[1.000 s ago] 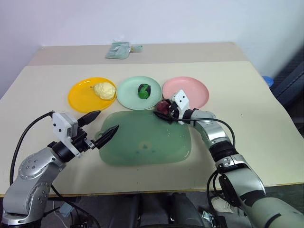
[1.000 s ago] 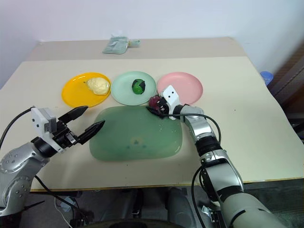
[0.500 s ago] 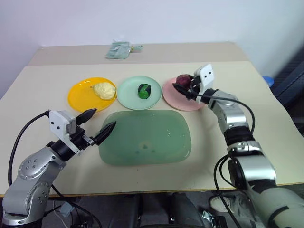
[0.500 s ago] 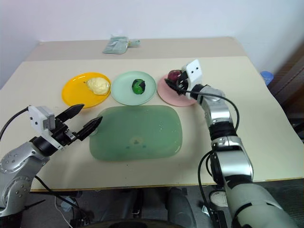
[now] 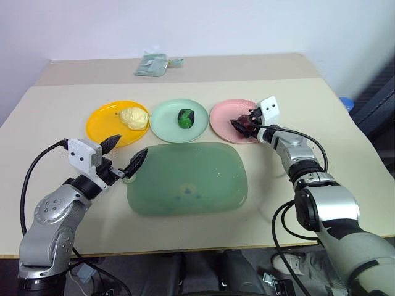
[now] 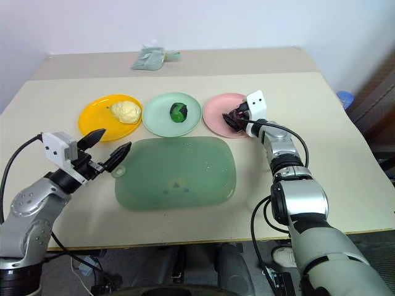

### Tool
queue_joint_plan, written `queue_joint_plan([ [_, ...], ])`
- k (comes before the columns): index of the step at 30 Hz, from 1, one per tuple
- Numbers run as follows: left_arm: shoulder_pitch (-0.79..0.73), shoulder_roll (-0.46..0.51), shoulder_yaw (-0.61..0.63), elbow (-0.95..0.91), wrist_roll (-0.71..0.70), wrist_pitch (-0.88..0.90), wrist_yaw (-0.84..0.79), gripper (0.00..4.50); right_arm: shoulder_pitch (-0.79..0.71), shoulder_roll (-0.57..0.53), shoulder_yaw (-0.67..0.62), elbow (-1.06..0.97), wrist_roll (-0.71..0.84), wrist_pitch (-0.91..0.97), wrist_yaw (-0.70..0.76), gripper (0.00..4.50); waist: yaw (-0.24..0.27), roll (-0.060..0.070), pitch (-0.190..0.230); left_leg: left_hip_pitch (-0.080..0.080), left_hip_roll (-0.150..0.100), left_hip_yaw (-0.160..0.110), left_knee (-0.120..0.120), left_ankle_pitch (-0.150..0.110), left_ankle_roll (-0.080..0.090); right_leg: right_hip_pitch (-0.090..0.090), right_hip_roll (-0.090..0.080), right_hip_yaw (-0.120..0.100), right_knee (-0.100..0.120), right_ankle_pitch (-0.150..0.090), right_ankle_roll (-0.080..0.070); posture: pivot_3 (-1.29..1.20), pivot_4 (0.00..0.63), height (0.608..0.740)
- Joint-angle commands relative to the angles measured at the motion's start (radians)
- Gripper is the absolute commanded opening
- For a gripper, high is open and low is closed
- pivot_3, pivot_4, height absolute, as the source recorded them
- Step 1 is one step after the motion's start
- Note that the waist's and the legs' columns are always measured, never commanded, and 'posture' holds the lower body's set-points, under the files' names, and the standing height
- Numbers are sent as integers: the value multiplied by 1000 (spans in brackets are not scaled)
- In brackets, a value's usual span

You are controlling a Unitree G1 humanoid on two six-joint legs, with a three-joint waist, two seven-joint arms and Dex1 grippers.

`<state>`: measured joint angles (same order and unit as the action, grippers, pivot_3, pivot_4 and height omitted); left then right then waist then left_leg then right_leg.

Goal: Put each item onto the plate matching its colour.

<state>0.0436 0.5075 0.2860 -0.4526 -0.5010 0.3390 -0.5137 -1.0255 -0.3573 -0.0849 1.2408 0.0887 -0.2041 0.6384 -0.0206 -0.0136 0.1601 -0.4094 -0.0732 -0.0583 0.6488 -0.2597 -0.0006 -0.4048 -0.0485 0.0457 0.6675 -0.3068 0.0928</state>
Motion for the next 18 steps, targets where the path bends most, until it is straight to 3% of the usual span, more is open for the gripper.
queue_joint_plan([
  [1, 39, 12, -9, -34, 39, -16, -1, 4500, 57, -52, -41, -186, 65, -19, 123, 4337, 4, 0, 0, 0, 0, 0, 0, 0, 0, 0, 0, 0, 0, 0, 0, 0, 150, 740],
  [6, 87, 17, 4, -49, 48, -29, -17, 4500, 468, -167, -97, -875, 262, 273, 264, 4337, 27, 0, 0, 0, 0, -1, 0, -2, 4, 2, -1, -1, -2, 0, 0, 0, 150, 740],
  [10, 110, 25, 21, -55, 27, -19, -36, 4500, 786, -261, -198, -1267, 388, 464, 244, 4337, 32, 2, 0, -1, 0, -1, 0, -4, 7, 2, -1, -1, -3, 0, 0, 0, 150, 740],
  [13, 121, 33, 34, -62, 21, -15, -47, 4500, 974, -301, -300, -1459, 464, 571, 210, 4337, 29, 5, -1, 1, 0, -1, 0, -4, 7, 3, -1, 0, -2, 0, 0, 0, 150, 740],
  [18, 125, 40, 37, -54, 11, -6, -66, 4500, 1166, -301, -393, -1601, 500, 629, 158, 4337, 33, 5, -2, 3, 1, -1, -1, -4, 7, 6, -1, 0, -3, 0, 0, 0, 150, 740],
])
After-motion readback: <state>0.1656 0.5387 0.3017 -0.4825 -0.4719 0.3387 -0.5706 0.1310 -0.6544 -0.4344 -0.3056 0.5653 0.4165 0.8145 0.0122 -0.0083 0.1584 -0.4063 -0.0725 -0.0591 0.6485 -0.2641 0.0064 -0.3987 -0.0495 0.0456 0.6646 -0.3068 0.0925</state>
